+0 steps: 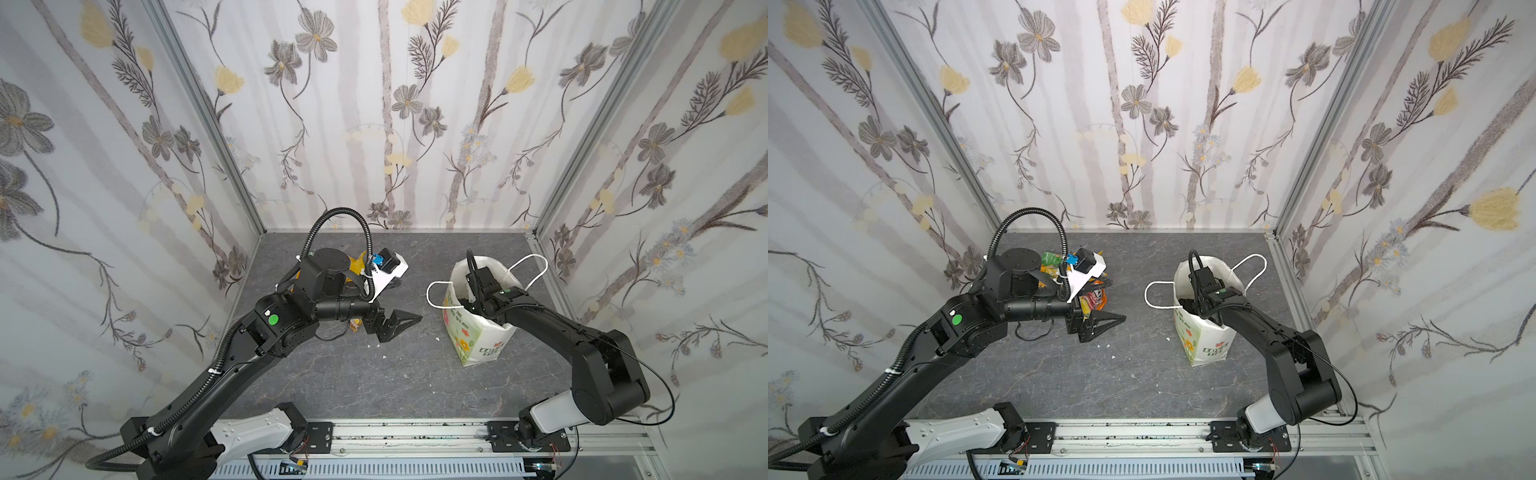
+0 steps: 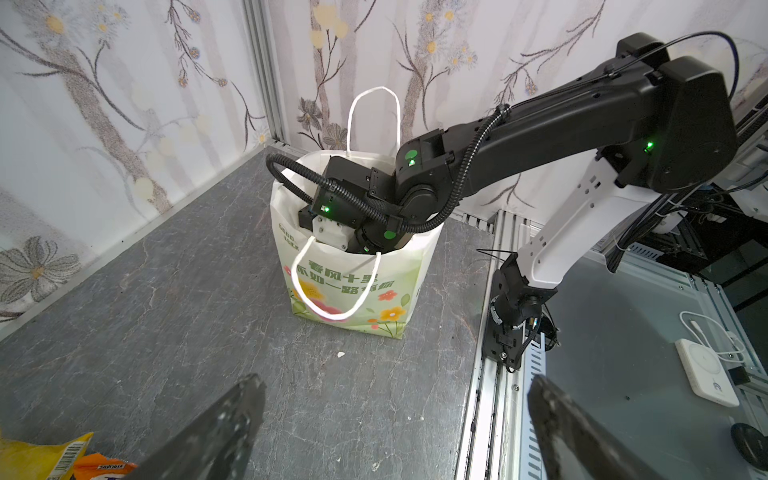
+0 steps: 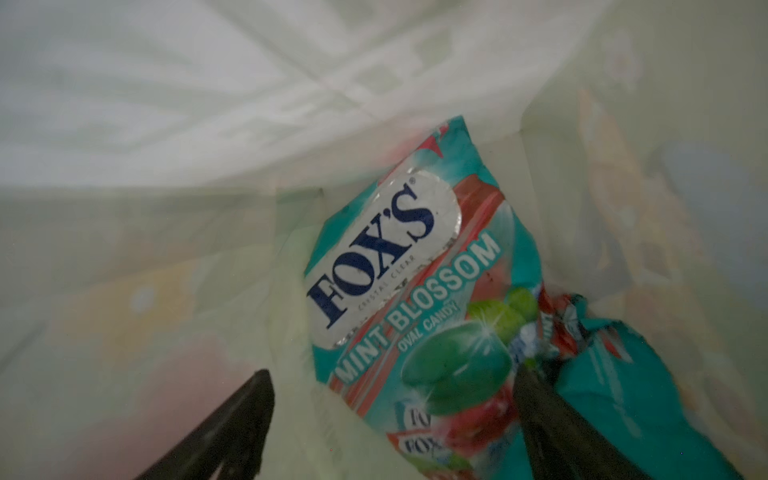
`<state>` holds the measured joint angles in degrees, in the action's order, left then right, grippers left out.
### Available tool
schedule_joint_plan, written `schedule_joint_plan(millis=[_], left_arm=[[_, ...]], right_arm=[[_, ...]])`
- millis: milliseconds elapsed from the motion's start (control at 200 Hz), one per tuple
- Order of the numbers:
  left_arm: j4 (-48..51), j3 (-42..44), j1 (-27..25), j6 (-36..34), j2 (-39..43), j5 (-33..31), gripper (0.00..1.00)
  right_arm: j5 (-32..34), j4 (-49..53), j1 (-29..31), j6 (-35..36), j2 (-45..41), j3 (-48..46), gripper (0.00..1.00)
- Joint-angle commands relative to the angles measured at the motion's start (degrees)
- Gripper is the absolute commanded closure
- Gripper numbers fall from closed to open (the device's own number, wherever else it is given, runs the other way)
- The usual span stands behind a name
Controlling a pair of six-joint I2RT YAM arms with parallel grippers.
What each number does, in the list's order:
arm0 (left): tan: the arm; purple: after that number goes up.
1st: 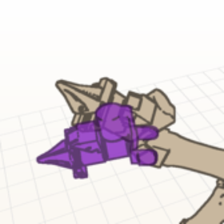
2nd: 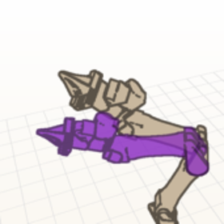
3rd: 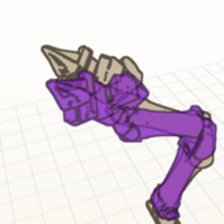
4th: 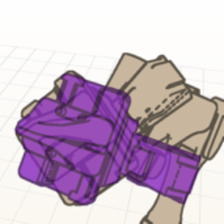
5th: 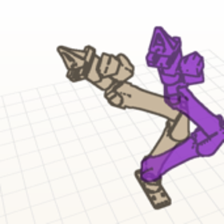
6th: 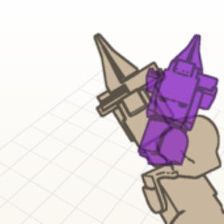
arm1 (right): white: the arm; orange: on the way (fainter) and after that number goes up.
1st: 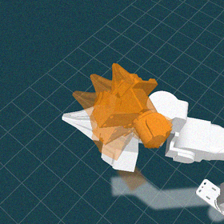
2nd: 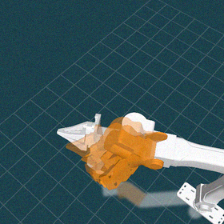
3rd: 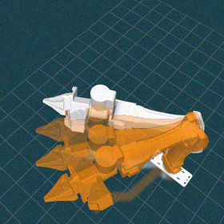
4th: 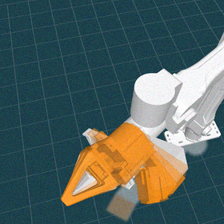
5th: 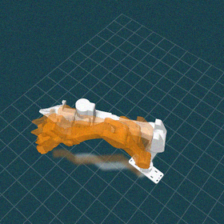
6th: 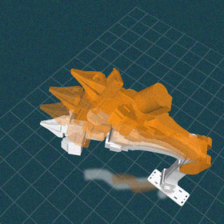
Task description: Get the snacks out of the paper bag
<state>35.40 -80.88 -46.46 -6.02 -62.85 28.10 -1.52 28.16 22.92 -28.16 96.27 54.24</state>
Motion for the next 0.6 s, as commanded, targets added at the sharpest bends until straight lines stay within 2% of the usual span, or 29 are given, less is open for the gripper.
schedule_joint_plan(millis=[0, 220, 310, 410, 594], left_arm=[[-0.92, 0.0, -0.05, -0.21, 0.45, -0.15, 0.0], [-0.86, -0.25, -0.04, -0.16, 0.05, -0.14, 0.0], [-0.79, -0.35, -0.03, -0.22, 0.1, -0.24, 0.0], [-0.73, -0.24, -0.03, -0.29, 0.09, -0.29, 0.0], [-0.59, -0.5, -0.03, -0.26, 0.0, -0.5, 0.0]], right_arm=[[1.34, -5.17, 0.02, -0.22, 2.43, -1.68, 0.01], [-0.56, -10.42, 0.25, -1.18, 9.42, -4.85, 0.01], [-1.27, -12.18, 0.33, -1.63, 11.67, -5.88, 0.06], [-2.08, -13.25, 0.37, -1.81, 13.1, -6.41, 0.21], [-2.1, -13.24, 0.29, -1.81, 12.4, -6.48, 0.64]])
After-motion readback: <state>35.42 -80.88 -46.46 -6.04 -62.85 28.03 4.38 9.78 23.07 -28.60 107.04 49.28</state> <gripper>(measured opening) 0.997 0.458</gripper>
